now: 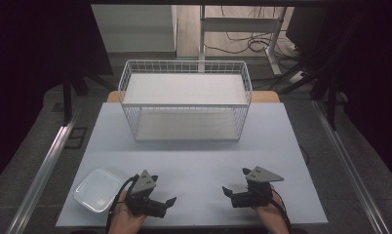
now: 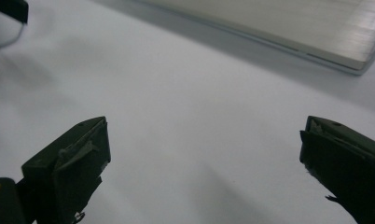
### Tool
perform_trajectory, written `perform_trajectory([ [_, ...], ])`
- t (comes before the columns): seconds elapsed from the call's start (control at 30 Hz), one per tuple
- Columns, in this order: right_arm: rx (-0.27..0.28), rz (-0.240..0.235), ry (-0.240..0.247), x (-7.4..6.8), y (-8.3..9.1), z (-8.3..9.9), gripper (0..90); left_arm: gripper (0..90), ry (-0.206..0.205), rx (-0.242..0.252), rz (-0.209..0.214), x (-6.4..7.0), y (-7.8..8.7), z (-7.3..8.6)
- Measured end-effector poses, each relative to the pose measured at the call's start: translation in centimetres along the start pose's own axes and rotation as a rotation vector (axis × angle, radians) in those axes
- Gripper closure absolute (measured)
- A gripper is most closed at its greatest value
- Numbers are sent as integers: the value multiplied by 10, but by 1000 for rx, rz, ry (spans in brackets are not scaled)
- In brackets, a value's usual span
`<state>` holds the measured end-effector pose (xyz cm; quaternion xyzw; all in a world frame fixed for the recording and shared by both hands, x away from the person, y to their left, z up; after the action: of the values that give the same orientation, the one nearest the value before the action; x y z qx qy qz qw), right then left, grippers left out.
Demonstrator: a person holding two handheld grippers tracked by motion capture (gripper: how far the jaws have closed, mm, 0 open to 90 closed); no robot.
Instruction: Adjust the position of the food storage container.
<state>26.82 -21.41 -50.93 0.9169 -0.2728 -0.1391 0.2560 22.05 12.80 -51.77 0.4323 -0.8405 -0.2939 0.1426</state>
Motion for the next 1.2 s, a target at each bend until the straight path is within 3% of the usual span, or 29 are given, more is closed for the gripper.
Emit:
perform_trajectory([
  [0.03,-25,11,27,-1,0,1,13,45,0,-5,12,0,-1,2],
  [0.07,-46,24,84,-1,0,2,0,51,-5,-14,15,0,-3,3],
  [0.13,-48,26,92,0,1,2,0,52,-8,-15,12,0,-4,4],
  [0.27,-54,20,66,3,0,3,0,55,-13,-11,13,-2,-4,4],
  [0.4,-77,21,78,2,-4,4,0,46,-22,-27,14,-3,-5,5],
  [0.6,-67,35,82,2,-3,3,0,42,-43,-33,24,1,-5,4],
  [1.03,-59,51,73,3,-1,2,0,28,-22,-45,44,-2,-4,5],
  [1.17,-65,53,71,1,0,1,0,24,9,-25,91,-3,1,2],
  [1.2,-65,53,68,1,1,0,0,43,6,-15,87,-5,8,0],
])
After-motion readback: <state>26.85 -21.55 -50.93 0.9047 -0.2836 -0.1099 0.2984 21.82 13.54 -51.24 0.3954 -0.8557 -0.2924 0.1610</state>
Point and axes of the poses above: each handheld gripper's, and its own axes: y roughly backward along the jaws, z roughly out of its underside, x roughly to its right, the point moved 1 cm from there along -y, roughly forward along the jaws, and after that the axes turned 11 degrees about -z, right-handed, at the moved point
